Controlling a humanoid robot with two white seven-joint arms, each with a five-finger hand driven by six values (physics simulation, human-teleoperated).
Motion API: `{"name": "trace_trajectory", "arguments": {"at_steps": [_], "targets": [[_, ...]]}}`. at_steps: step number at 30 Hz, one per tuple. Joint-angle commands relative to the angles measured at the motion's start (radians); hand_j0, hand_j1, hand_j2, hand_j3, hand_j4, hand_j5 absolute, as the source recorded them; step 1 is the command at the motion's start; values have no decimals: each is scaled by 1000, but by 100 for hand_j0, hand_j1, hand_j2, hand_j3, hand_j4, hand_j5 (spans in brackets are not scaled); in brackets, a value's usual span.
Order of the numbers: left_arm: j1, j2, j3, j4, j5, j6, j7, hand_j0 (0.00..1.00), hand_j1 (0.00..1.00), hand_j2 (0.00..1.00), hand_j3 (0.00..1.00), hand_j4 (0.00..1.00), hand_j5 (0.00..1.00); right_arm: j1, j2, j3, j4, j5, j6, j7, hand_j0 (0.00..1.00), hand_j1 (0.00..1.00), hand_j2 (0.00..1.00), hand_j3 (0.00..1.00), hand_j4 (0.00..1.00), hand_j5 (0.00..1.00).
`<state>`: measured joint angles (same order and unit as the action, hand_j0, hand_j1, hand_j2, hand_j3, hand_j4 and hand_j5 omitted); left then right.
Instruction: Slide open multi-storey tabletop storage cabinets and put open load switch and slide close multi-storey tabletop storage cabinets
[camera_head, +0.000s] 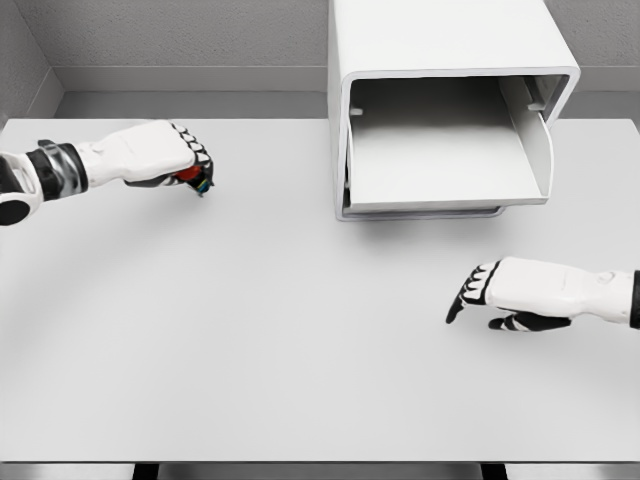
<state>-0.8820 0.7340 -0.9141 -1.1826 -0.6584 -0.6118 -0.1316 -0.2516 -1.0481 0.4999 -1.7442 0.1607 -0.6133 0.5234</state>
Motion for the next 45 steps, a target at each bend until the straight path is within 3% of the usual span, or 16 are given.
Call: {"name": "trace_trajectory", "arguments": {"at_steps": [1,13,45], "targets": [[0,1,1,-32,-1,1,0,52,52,52,52,52,52,0,13,-9,3,-6,2,6,72,72,72,72,72,72],[20,15,0,-219,-20,1,0,52,52,52,52,52,52,32,11,-58,5,-6,2,7,75,75,75,75,75,75],[38,11,1,-442,-23,1,-48,53,53,53,53,53,53,51,11,-67,8,8,2,7,75,75,75,75,75,75]]}}
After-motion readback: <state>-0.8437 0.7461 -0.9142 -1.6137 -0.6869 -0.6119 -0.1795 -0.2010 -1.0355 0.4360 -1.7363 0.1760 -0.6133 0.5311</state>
